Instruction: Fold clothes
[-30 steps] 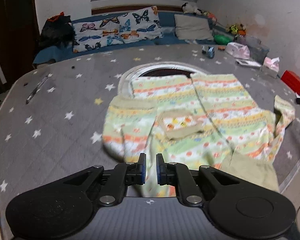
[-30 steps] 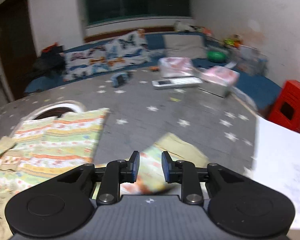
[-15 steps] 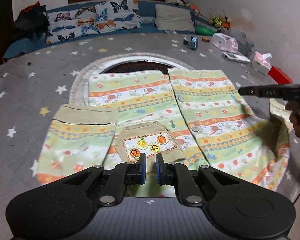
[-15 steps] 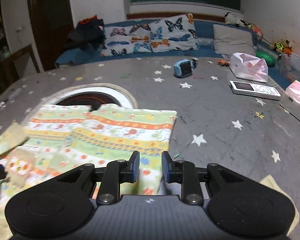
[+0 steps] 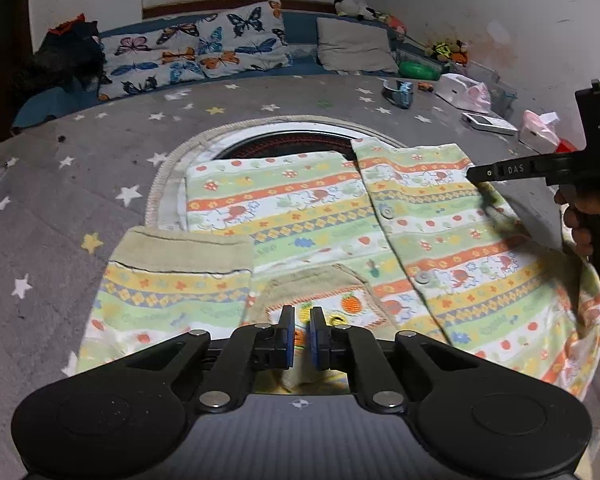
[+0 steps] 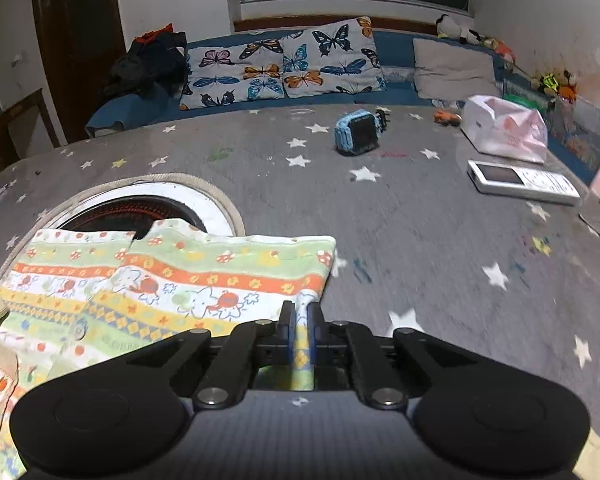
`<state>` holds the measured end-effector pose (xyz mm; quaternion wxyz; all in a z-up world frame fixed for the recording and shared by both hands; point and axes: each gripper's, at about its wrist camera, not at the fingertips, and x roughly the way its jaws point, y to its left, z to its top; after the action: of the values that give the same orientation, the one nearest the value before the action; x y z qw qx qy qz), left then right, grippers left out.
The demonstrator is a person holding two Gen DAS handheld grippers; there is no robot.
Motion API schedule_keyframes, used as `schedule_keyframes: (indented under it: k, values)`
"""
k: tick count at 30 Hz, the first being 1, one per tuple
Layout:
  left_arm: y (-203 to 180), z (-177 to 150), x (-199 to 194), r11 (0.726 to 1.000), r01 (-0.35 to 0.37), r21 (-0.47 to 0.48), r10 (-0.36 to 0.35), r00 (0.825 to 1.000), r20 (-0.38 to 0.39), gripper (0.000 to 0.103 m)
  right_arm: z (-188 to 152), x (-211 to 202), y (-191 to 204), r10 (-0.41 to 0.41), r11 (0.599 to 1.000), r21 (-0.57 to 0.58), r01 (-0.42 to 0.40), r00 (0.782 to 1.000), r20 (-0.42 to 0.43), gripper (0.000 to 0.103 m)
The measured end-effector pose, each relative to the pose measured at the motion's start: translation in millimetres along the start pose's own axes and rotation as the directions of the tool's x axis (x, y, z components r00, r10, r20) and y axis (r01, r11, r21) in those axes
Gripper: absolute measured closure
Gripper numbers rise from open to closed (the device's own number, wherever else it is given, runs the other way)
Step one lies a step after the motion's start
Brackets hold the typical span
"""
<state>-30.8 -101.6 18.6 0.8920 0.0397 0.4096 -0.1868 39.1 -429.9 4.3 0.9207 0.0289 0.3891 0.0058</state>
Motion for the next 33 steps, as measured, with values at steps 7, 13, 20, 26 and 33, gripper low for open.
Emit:
schedule_keyframes:
  k: [7, 13, 20, 26, 33]
  values:
    - [14.1, 9.5, 8.3, 0.998, -0.042, -0.038, 0.043, 0.999, 0.015, 0.094, 20.5, 22.9, 9.0, -0.011, 1.000, -0.015, 0.011, 1.000, 0.012, 0.098]
    - [25.4, 19.8, 19.6, 0.995, -0.087, -0.054, 0.088, 0.996, 0.020, 0.094, 36.2, 38.8, 13.8, -0.028, 0.999, -0.035, 0.028, 1.000, 0.005, 0.093]
    - [21.9, 19.3, 15.1, 0.993, -0.097, -0.066, 0.098, 0.995, 0.012, 0.094, 25.4, 2.8, 15.5, 0.012, 0.997, -0.078, -0.011, 1.000, 0.008, 0.083]
    - [-12.8, 7.2, -7.1, 1.000, -0.020, -0.022, 0.021, 0.999, 0.033, 0.092, -12.9, -50.8, 25.8, 0.016, 0.982, -0.190, -0.014, 1.000, 0.008, 0.058]
    - [-61.7, -15.5, -21.4, 0.994, 0.032, 0.103, -0.038, 0.998, 0.048, 0.092, -64.8, -97.5, 35.8, -0.122, 0.936, -0.322, 0.144, 0.989, 0.086, 0.027]
